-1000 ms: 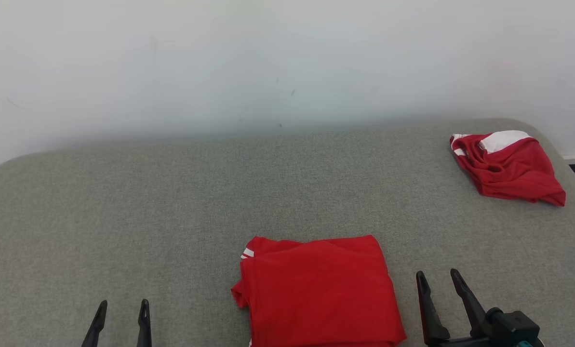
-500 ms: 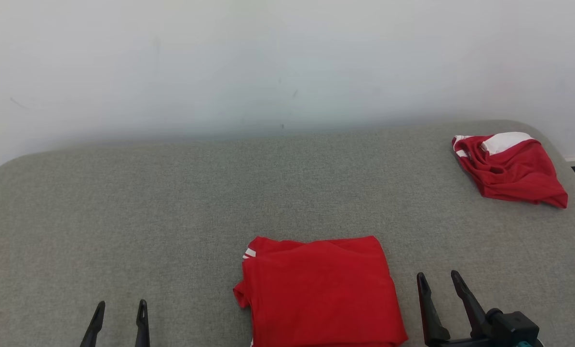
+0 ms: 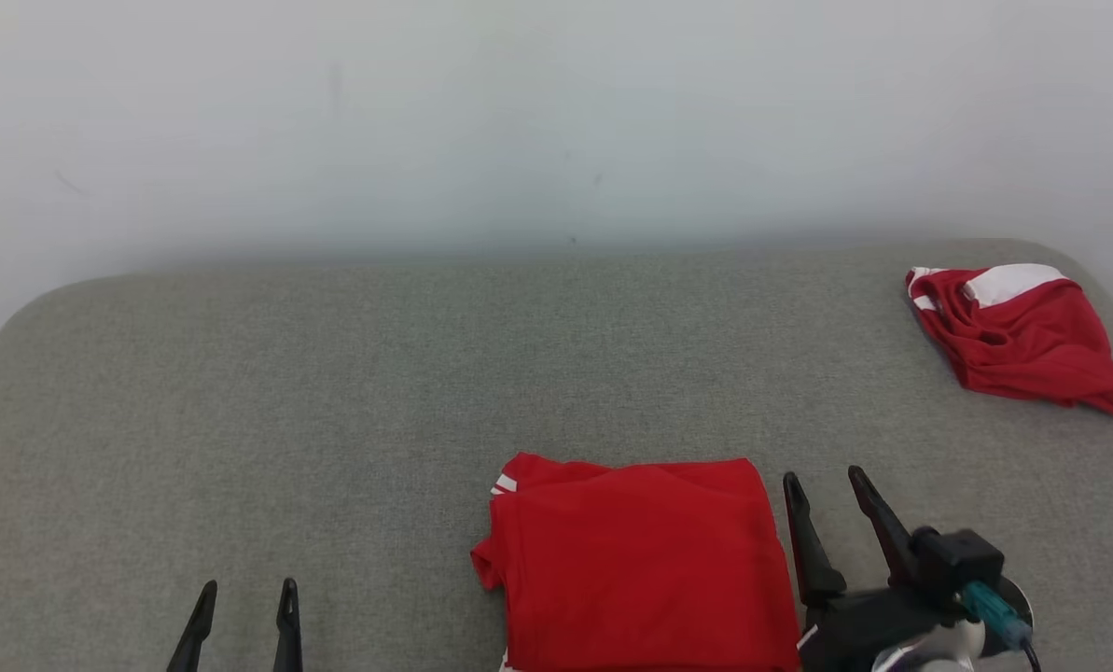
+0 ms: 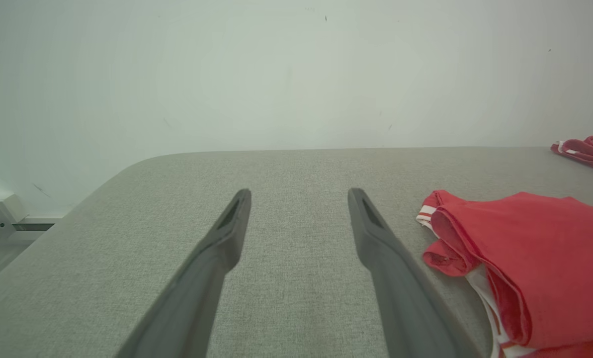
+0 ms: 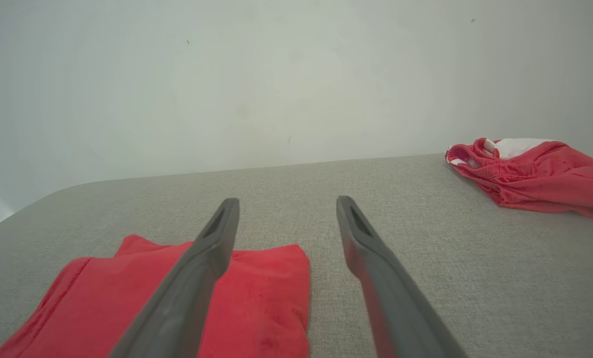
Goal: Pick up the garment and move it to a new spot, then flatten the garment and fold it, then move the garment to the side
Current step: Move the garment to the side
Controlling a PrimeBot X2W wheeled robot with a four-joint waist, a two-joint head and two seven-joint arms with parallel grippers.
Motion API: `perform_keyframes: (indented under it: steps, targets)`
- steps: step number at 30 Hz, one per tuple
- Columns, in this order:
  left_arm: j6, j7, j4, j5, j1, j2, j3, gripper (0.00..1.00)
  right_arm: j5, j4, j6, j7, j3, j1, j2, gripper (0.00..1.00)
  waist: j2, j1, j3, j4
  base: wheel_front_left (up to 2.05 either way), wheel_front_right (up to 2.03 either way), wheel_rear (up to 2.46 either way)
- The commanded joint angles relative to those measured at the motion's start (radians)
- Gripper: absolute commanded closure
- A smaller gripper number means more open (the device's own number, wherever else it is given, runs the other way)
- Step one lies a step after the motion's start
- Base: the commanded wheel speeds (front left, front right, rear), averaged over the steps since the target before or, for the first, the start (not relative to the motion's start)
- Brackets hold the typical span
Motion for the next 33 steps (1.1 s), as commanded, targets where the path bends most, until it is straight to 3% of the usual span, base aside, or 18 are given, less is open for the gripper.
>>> perform_keyframes:
  steps: [1, 23, 24, 25, 33]
  targets:
    - [-0.002, -0.003, 0.002, 0.008, -0.011, -0.002, -0.001, 0.00, -0.007, 0.008, -0.003, -0.002, 0.002, -0.011, 0.000, 0.00, 0.0000, 0.0000, 0.005, 0.006, 0.00, 0.00, 0.00]
    - [-0.001, -0.003, 0.019, -0.007, -0.069, -0.005, -0.018, 0.00, -0.003, 0.490, -0.003, 0.068, 0.025, -0.205, 0.023, 0.00, 0.0000, 0.0000, 0.092, 0.044, 0.00, 0.00, 0.00]
    - [-0.001, -0.003, 0.021, -0.007, -0.073, -0.005, -0.019, 0.00, 0.008, 0.503, -0.003, 0.067, 0.035, -0.206, 0.030, 0.65, 0.0000, 0.0000, 0.095, 0.044, 0.00, 0.00, 0.00]
    - [-0.001, -0.003, 0.021, -0.007, -0.076, -0.005, -0.019, 0.00, 0.016, 0.509, -0.003, 0.060, 0.044, -0.209, 0.035, 0.98, 0.0000, 0.0000, 0.097, 0.044, 0.00, 0.00, 0.00]
    - [-0.001, -0.003, 0.018, -0.010, -0.088, -0.005, -0.009, 0.00, 0.058, 0.524, -0.003, 0.030, 0.102, -0.291, 0.012, 1.00, 0.0000, 0.0000, 0.120, 0.028, 0.00, 0.00, 0.00]
